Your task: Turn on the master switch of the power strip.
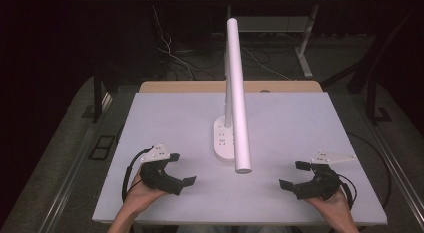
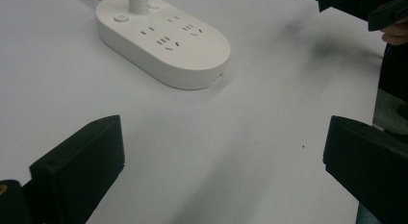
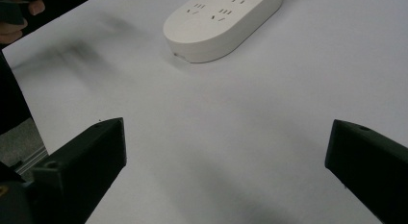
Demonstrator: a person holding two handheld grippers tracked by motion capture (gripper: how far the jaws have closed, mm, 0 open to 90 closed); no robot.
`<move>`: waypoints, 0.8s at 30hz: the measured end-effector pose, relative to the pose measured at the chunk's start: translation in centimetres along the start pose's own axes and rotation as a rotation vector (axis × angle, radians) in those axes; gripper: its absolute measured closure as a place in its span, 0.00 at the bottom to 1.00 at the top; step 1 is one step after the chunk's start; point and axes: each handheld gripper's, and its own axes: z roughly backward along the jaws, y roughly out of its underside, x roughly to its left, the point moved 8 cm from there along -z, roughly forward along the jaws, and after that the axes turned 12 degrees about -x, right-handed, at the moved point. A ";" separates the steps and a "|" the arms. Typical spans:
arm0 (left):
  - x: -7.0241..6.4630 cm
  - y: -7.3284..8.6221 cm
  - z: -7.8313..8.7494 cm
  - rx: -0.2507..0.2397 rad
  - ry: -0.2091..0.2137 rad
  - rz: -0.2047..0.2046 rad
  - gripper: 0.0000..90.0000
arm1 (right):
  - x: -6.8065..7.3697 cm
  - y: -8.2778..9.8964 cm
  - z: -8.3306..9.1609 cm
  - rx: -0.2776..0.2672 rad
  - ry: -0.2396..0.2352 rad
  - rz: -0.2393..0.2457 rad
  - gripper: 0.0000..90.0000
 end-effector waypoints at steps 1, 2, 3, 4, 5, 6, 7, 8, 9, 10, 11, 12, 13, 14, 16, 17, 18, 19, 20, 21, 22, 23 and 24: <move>0.1 -0.2 -0.1 0.000 -0.001 -0.001 0.00 | 0.0 0.0 0.0 0.001 -0.002 0.002 0.00; 0.1 -0.4 -0.1 -0.001 -0.001 -0.003 0.00 | 0.1 0.0 0.0 0.001 -0.003 0.003 0.00; 0.2 -0.5 -0.1 -0.002 -0.001 -0.005 0.00 | 0.1 0.0 0.0 0.000 -0.003 0.006 0.00; 0.2 -0.7 -0.1 -0.002 0.000 -0.003 0.00 | 0.1 0.0 0.0 0.000 -0.003 0.006 0.00; 0.3 -0.9 -0.1 -0.004 0.002 -0.003 0.00 | 0.1 0.0 0.0 0.003 -0.003 0.003 0.00; 0.3 -1.1 -0.1 -0.003 0.003 -0.004 0.01 | 0.1 0.0 0.0 0.001 -0.003 0.006 0.00; 0.4 -1.2 -0.2 -0.004 0.002 -0.006 0.01 | 0.1 0.1 0.0 0.005 -0.004 -0.001 0.00; 0.5 -1.4 -0.2 -0.006 0.004 -0.004 0.01 | 0.1 0.0 0.0 0.001 -0.004 0.006 0.00; 0.6 -1.5 -0.2 -0.007 0.004 -0.001 0.01 | 0.1 0.1 0.0 0.004 -0.006 0.001 0.00; 0.7 -1.7 -0.3 -0.008 0.007 0.004 0.01 | 0.1 0.1 0.0 0.004 -0.007 0.002 0.00; 0.9 -1.9 -0.4 -0.009 0.008 0.007 0.01 | 0.1 0.0 0.0 0.004 -0.008 0.004 0.00; 0.9 -2.0 -0.4 -0.012 0.009 0.011 0.01 | 0.2 0.1 0.0 0.003 -0.008 0.003 0.00; 1.1 -2.1 -0.5 -0.011 0.009 0.010 0.02 | 0.2 0.1 0.0 0.005 -0.008 0.006 0.00; 1.2 -2.3 -0.5 -0.009 0.008 0.010 0.02 | 0.2 0.1 0.0 0.005 -0.008 0.006 0.00; 1.4 -2.5 -0.7 -0.008 0.009 0.008 0.02 | 0.2 0.1 0.0 0.006 -0.007 0.007 0.00; 1.4 -2.6 -0.7 -0.004 0.009 0.009 0.02 | 0.2 0.1 0.0 0.006 -0.006 0.006 0.00; 1.5 -2.7 -0.8 -0.001 0.009 0.006 0.02 | 0.2 0.1 0.0 0.006 -0.006 0.006 0.00; 1.5 -2.8 -0.8 -0.002 0.008 0.011 0.02 | 0.2 0.1 0.0 0.006 -0.005 0.007 0.00; 1.6 -2.9 -0.8 0.001 0.009 0.006 0.02 | 0.1 0.1 0.0 0.007 -0.005 0.015 0.00; 1.7 -3.0 -0.8 0.003 0.008 0.005 0.02 | 0.1 0.1 0.0 0.007 -0.005 0.015 0.00; 1.8 -3.1 -0.9 0.001 0.006 0.004 0.02 | 0.2 0.1 -0.1 0.010 -0.004 0.016 0.00; 1.9 -3.2 -0.9 0.005 0.006 0.003 0.02 | 0.2 0.2 -0.1 0.015 -0.002 0.020 0.00; 2.0 -3.3 -1.0 0.005 0.004 0.004 0.02 | 0.2 0.2 -0.1 0.015 -0.002 0.020 0.00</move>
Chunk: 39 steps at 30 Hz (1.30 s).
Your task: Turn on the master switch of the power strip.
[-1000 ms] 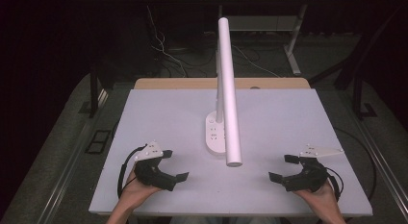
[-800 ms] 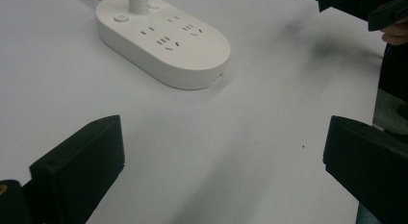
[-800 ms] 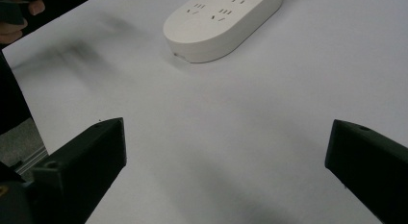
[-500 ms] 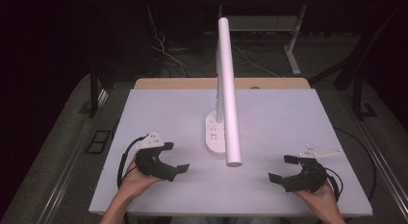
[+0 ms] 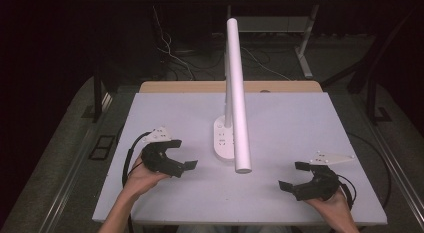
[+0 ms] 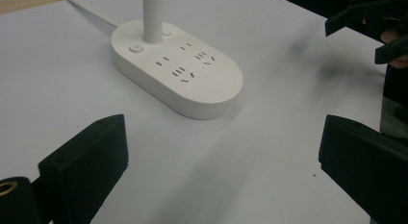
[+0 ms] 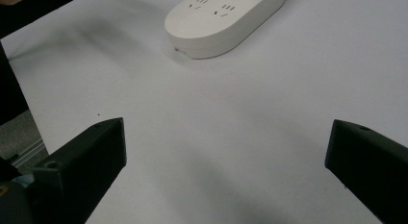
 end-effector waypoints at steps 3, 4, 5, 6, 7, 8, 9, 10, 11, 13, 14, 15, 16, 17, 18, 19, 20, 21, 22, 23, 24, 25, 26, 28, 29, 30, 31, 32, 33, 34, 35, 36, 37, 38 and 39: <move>0.2 -0.4 -0.2 0.003 -0.003 -0.007 0.03 | 0.0 0.0 0.0 0.001 0.000 0.000 0.00; 0.3 -0.5 -0.2 0.005 -0.004 -0.008 0.03 | 0.0 0.0 0.0 0.001 0.000 0.000 0.00; 0.4 -0.7 -0.3 0.007 -0.003 -0.012 0.03 | 0.0 0.0 0.0 0.001 0.001 -0.001 0.00; 0.4 -0.8 -0.3 0.009 -0.003 -0.015 0.03 | 0.0 0.0 0.0 0.001 0.001 0.000 0.00; 0.5 -0.8 -0.4 0.012 -0.003 -0.012 0.03 | 0.0 0.0 0.0 0.001 0.002 -0.001 0.00; 0.6 -0.9 -0.5 0.016 -0.004 -0.016 0.03 | 0.0 0.0 0.0 0.001 0.002 -0.001 0.00; 0.6 -1.0 -0.5 0.017 -0.005 -0.012 0.03 | 0.0 0.0 0.0 0.001 0.002 0.000 0.00; 0.7 -1.1 -0.6 0.019 -0.002 -0.019 0.03 | 0.0 0.1 0.0 0.004 0.002 -0.003 0.00; 0.8 -1.2 -0.7 0.018 -0.004 -0.014 0.04 | 0.0 0.1 0.0 0.004 0.002 -0.003 0.00; 0.9 -1.4 -0.9 0.024 -0.004 -0.018 0.04 | 0.0 0.1 0.0 0.006 0.002 -0.003 0.00; 1.0 -1.4 -1.0 0.029 -0.003 -0.022 0.04 | 0.0 0.1 0.0 0.006 0.002 -0.003 0.00; 1.0 -1.5 -1.0 0.035 -0.003 -0.025 0.04 | 0.0 0.1 0.0 0.005 0.003 -0.003 0.00; 1.1 -1.6 -1.1 0.035 -0.004 -0.027 0.04 | 0.0 0.1 0.0 0.005 0.003 -0.003 0.00; 1.2 -1.7 -1.2 0.037 -0.004 -0.028 0.04 | 0.0 0.1 0.0 0.005 0.002 -0.003 0.00; 1.3 -1.8 -1.2 0.038 -0.005 -0.026 0.04 | 0.0 0.1 0.0 0.005 0.003 -0.002 0.00; 1.4 -1.9 -1.3 0.038 -0.004 -0.028 0.04 | 0.0 0.1 0.0 0.004 0.003 -0.002 0.00; 1.4 -1.9 -1.3 0.040 -0.004 -0.029 0.04 | 0.0 0.1 0.0 0.004 0.003 -0.002 0.00; 1.5 -2.0 -1.4 0.040 -0.005 -0.030 0.05 | 0.0 0.1 0.0 0.004 0.003 -0.002 0.00; 1.6 -2.1 -1.4 0.043 -0.004 -0.032 0.05 | -0.1 0.1 0.0 0.004 0.009 0.000 0.00; 1.6 -2.2 -1.5 0.043 -0.005 -0.032 0.05 | -0.1 0.1 0.0 0.004 0.009 0.000 0.00; 1.7 -2.3 -1.5 0.045 -0.005 -0.030 0.05 | -0.1 0.1 0.0 0.003 0.013 0.005 0.00; 1.8 -2.4 -1.6 0.050 -0.003 -0.038 0.05 | -0.2 0.0 0.0 -0.003 0.016 0.012 0.00; 1.9 -2.6 -1.7 0.050 -0.005 -0.037 0.05 | -0.2 0.0 0.1 -0.004 0.017 0.009 0.00; 2.1 -2.8 -1.8 0.052 0.003 -0.037 0.05 | -0.2 0.0 0.1 -0.006 0.018 0.004 0.00; 2.2 -3.0 -1.8 0.054 0.008 -0.032 0.05 | -0.2 0.0 0.1 -0.006 0.018 0.004 0.00; 2.2 -3.1 -1.9 0.059 0.012 -0.032 0.05 | -0.2 0.0 0.1 -0.007 0.017 0.004 0.00; 2.3 -3.3 -2.0 0.058 0.012 -0.033 0.05 | -0.2 0.0 0.1 -0.007 0.017 0.004 0.00; 2.4 -3.4 -2.1 0.054 0.013 -0.031 0.05 | -0.2 0.0 0.1 -0.008 0.018 0.004 0.00; 2.5 -3.6 -2.2 0.049 0.014 -0.029 0.06 | -0.2 0.0 0.1 -0.008 0.018 0.005 0.00; 2.5 -3.7 -2.4 0.050 0.015 -0.028 0.06 | -0.3 0.0 0.1 -0.009 0.019 0.006 0.00; 2.6 -3.8 -2.4 0.055 0.017 -0.035 0.06 | -0.3 0.0 0.2 -0.008 0.020 0.005 0.00; 2.6 -3.9 -2.6 0.057 0.015 -0.033 0.06 | -0.3 0.0 0.2 -0.007 0.020 0.003 0.00; 2.7 -4.0 -2.7 0.061 0.017 -0.040 0.06 | -0.3 0.0 0.2 -0.007 0.020 0.003 0.00; 2.7 -4.0 -2.8 0.065 0.016 -0.039 0.06 | -0.3 0.0 0.2 -0.008 0.020 0.005 0.00; 2.8 -4.1 -2.9 0.067 0.016 -0.040 0.06 | -0.3 0.0 0.2 -0.008 0.020 0.005 0.00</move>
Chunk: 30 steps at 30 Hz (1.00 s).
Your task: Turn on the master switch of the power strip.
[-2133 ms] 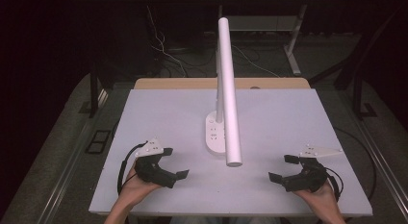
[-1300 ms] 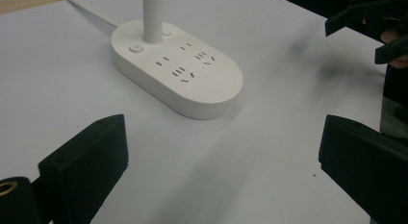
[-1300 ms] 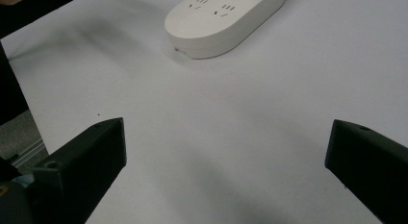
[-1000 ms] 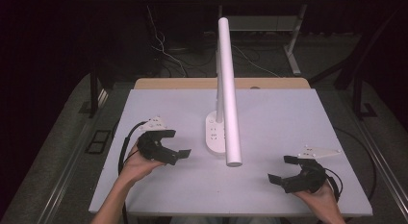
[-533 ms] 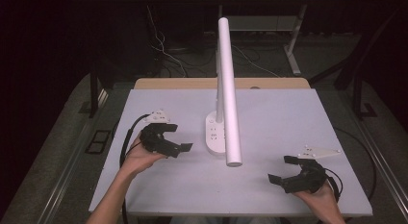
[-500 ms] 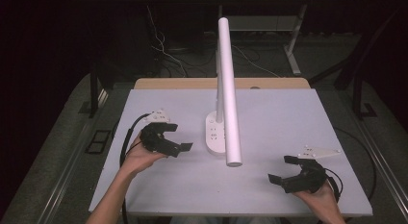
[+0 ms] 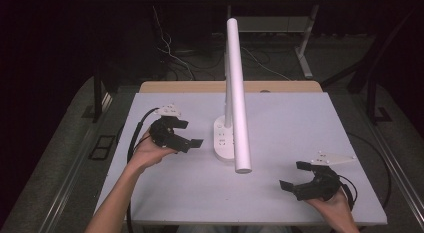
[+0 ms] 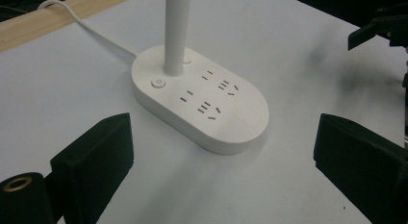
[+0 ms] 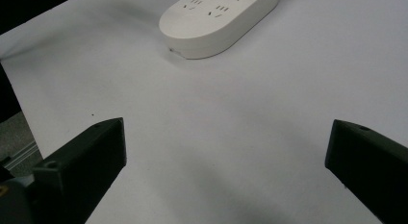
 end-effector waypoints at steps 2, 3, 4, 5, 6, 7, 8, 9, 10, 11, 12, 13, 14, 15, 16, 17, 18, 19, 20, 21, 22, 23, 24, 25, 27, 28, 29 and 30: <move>0.2 -0.1 -0.3 0.003 0.000 0.000 0.06 | 0.0 0.0 0.0 0.001 0.001 0.000 0.00; 0.3 -0.1 -0.4 0.012 0.003 -0.005 0.06 | 0.0 0.0 0.0 0.002 0.001 0.000 0.00; 0.3 -0.2 -0.5 0.012 0.002 -0.003 0.06 | -0.1 0.0 0.0 -0.001 0.002 0.006 0.00; 0.3 -0.2 -0.7 0.013 0.006 -0.005 0.07 | -0.1 0.0 0.0 -0.002 0.002 0.007 0.00; 0.4 -0.3 -0.8 0.013 0.006 -0.007 0.07 | -0.1 0.0 0.0 -0.003 0.001 0.005 0.00; 0.4 -0.4 -1.0 0.014 0.007 -0.009 0.07 | -0.1 0.0 0.0 -0.003 0.001 0.005 0.00; 0.5 -0.5 -1.1 0.019 0.007 -0.012 0.07 | 0.0 0.0 0.0 0.001 0.001 -0.001 0.00; 0.6 -0.6 -1.3 0.019 0.007 -0.011 0.08 | 0.0 0.0 0.0 0.001 0.002 0.000 0.00; 0.6 -0.7 -1.4 0.024 0.005 -0.012 0.08 | 0.0 0.0 0.0 0.002 0.002 0.000 0.00; 0.7 -0.8 -1.6 0.027 0.007 -0.018 0.08 | 0.0 0.0 0.0 0.001 0.002 -0.001 0.00; 0.8 -0.8 -1.7 0.031 0.004 -0.017 0.08 | -0.1 0.0 0.1 0.000 0.002 -0.001 0.00; 0.9 -0.9 -1.8 0.033 0.008 -0.022 0.08 | -0.1 0.0 0.1 0.000 0.003 -0.002 0.00; 1.0 -1.0 -1.9 0.038 0.005 -0.019 0.08 | -0.1 0.0 0.1 -0.001 0.002 -0.002 0.00; 1.1 -1.0 -2.0 0.044 0.009 -0.028 0.08 | -0.1 0.0 0.1 -0.003 0.003 -0.001 0.00; 1.2 -1.1 -2.2 0.042 0.007 -0.028 0.08 | -0.2 0.0 0.1 -0.006 0.003 0.001 0.00; 1.3 -1.2 -2.2 0.047 0.009 -0.029 0.08 | -0.2 0.0 0.1 -0.008 0.004 0.001 0.00; 1.4 -1.3 -2.3 0.044 0.003 -0.025 0.08 | -0.2 0.0 0.1 -0.008 0.002 -0.003 0.00; 1.6 -1.4 -2.4 0.045 -0.001 -0.032 0.08 | -0.2 0.0 0.1 -0.009 0.001 -0.006 0.00; 1.6 -1.4 -2.4 0.043 -0.005 -0.027 0.08 | -0.2 0.0 0.1 -0.010 0.000 -0.006 0.00; 1.8 -1.6 -2.5 0.042 -0.003 -0.031 0.08 | -0.2 0.0 0.1 -0.010 0.000 -0.006 0.00; 1.8 -1.6 -2.5 0.044 -0.010 -0.022 0.08 | -0.2 0.0 0.2 -0.010 0.000 -0.005 0.00; 2.0 -1.7 -2.6 0.047 -0.009 -0.031 0.08 | -0.2 0.0 0.2 -0.009 0.000 -0.007 0.00; 2.1 -1.8 -2.6 0.050 -0.010 -0.031 0.08 | -0.2 0.0 0.2 -0.008 0.000 -0.008 0.00; 2.2 -1.9 -2.7 0.054 -0.011 -0.031 0.09 | -0.2 0.0 0.2 -0.008 0.000 -0.007 0.00; 2.5 -2.2 -2.9 0.053 -0.018 -0.027 0.09 | -0.1 0.0 0.2 -0.008 0.000 -0.007 0.00; 2.6 -2.3 -3.0 0.053 -0.020 -0.028 0.10 | -0.1 0.0 0.2 -0.008 0.000 -0.009 0.00; 2.7 -2.5 -3.1 0.053 -0.021 -0.027 0.11 | -0.1 0.0 0.2 -0.007 0.000 -0.009 0.00; 2.8 -2.6 -3.1 0.055 -0.023 -0.025 0.11 | -0.1 0.0 0.2 -0.008 -0.001 -0.011 0.00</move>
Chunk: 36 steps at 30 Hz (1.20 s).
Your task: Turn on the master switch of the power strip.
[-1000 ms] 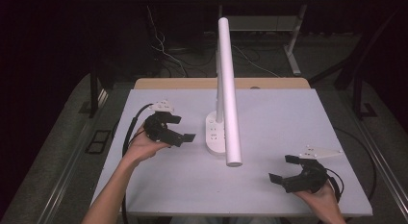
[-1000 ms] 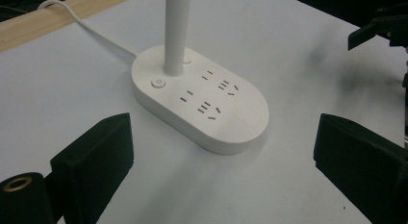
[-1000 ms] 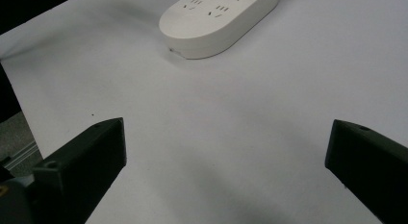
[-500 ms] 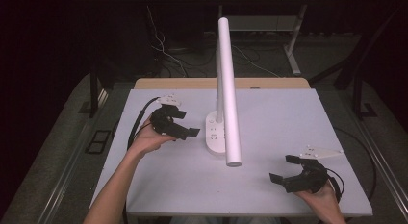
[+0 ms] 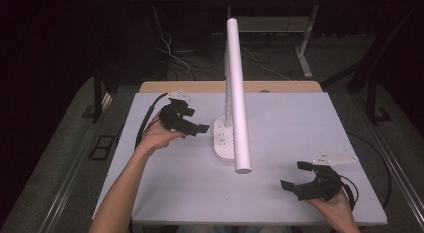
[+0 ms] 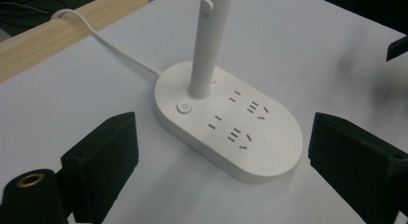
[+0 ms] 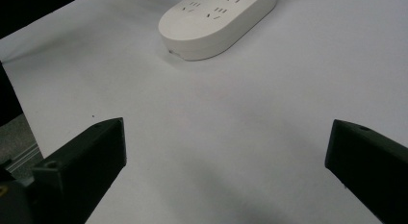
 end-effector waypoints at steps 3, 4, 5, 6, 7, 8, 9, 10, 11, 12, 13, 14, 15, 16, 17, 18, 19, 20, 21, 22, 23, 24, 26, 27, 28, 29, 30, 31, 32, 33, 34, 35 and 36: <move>0.2 -0.4 -0.3 0.004 -0.001 -0.003 0.15 | -0.1 0.0 0.1 -0.001 0.002 0.000 0.00; 0.2 -0.5 -0.5 0.001 -0.005 0.008 0.15 | -0.1 0.0 0.1 -0.001 0.002 -0.001 0.00; 0.3 -0.6 -0.7 0.009 -0.001 0.006 0.16 | -0.1 0.0 0.1 -0.003 0.001 -0.001 0.00; 0.4 -0.6 -0.8 0.019 -0.001 0.006 0.16 | -0.1 0.0 0.1 -0.004 0.001 -0.001 0.00; 0.4 -0.7 -1.1 0.021 -0.006 0.015 0.17 | -0.1 0.0 0.1 -0.003 0.001 -0.001 0.00; 0.5 -0.7 -1.2 0.037 -0.004 0.009 0.17 | -0.1 0.0 0.1 -0.003 0.000 -0.001 0.00; 0.5 -0.8 -1.4 0.040 0.000 0.019 0.19 | -0.1 0.0 0.1 -0.002 0.001 -0.001 0.00; 0.5 -0.8 -1.7 0.042 0.001 0.027 0.20 | -0.1 0.0 0.1 -0.001 0.000 -0.001 0.00; 0.5 -0.9 -1.9 0.045 0.004 0.029 0.22 | -0.1 0.0 0.1 -0.002 0.000 -0.001 0.00; 0.5 -1.0 -2.0 0.045 0.005 0.023 0.23 | -0.1 0.0 0.1 -0.001 0.000 0.000 0.00; 0.4 -1.1 -2.2 0.042 0.009 0.026 0.27 | -0.1 0.0 0.1 -0.001 0.000 0.000 0.00; 0.4 -1.2 -2.4 0.040 0.008 0.029 0.27 | -0.1 0.0 0.1 -0.001 0.000 0.000 0.00; 0.4 -1.3 -2.6 0.038 0.008 0.027 0.28 | -0.1 0.0 0.1 0.000 -0.001 0.000 0.00; 0.4 -1.3 -2.7 0.035 0.008 0.029 0.30 | -0.1 0.1 0.1 0.001 -0.001 0.002 0.00; 0.4 -1.4 -2.9 0.037 0.008 0.027 0.33 | -0.1 0.1 0.1 0.000 -0.001 0.002 0.00; 0.4 -1.4 -3.1 0.038 0.007 0.028 0.35 | -0.1 0.0 0.1 -0.003 0.000 0.003 0.00; 0.4 -1.4 -3.2 0.037 0.011 0.028 0.37 | -0.1 0.0 0.1 -0.005 0.000 0.008 0.00; 0.4 -1.4 -3.4 0.033 0.009 0.032 0.39 | -0.1 0.0 0.1 -0.004 0.000 0.005 0.00; 0.5 -1.3 -3.6 0.036 0.004 0.027 0.41 | -0.1 0.0 0.1 -0.005 0.000 0.007 0.00; 0.5 -1.3 -3.8 0.034 0.004 0.028 0.43 | -0.1 0.0 0.1 -0.006 0.000 0.007 0.00; 0.5 -1.2 -3.9 0.037 -0.001 0.031 0.45 | -0.1 0.0 0.1 -0.007 0.000 0.008 0.00; 0.7 -1.1 -4.0 0.047 -0.005 0.020 0.49 | -0.1 0.0 0.1 -0.007 0.000 0.008 0.00; 0.8 -1.1 -4.5 0.040 -0.008 0.025 0.55 | -0.1 0.0 0.1 -0.004 0.001 0.005 0.00; 0.9 -1.0 -4.6 0.046 -0.008 0.017 0.58 | -0.1 0.0 0.1 -0.005 0.001 0.005 0.00; 1.0 -0.9 -4.8 0.043 -0.011 0.026 0.61 | -0.1 0.0 0.1 -0.006 0.001 0.005 0.00; 1.0 -0.9 -4.9 0.044 -0.010 0.030 0.64 | -0.1 0.0 0.1 -0.006 0.000 0.005 0.00; 1.1 -0.8 -5.1 0.043 -0.013 0.034 0.66 | -0.1 0.0 0.1 -0.007 0.001 0.010 0.00; 1.2 -0.7 -5.2 0.044 -0.015 0.035 0.69 | -0.2 0.0 0.1 -0.007 0.001 0.010 0.00; 1.2 -0.7 -5.3 0.045 -0.016 0.038 0.71 | -0.2 0.0 0.1 -0.007 0.001 0.010 0.00; 1.2 -0.6 -5.5 0.043 -0.016 0.046 0.74 | -0.1 0.0 0.2 -0.005 0.001 0.006 0.00; 1.3 -0.6 -5.6 0.045 -0.018 0.054 0.77 | -0.2 0.0 0.2 -0.005 0.000 0.007 0.00; 1.4 -0.5 -5.7 0.040 -0.021 0.055 0.79 | -0.2 0.0 0.2 -0.006 0.001 0.011 0.00; 1.4 -0.5 -5.8 0.039 -0.018 0.062 0.81 | -0.2 0.0 0.2 -0.007 0.001 0.014 0.00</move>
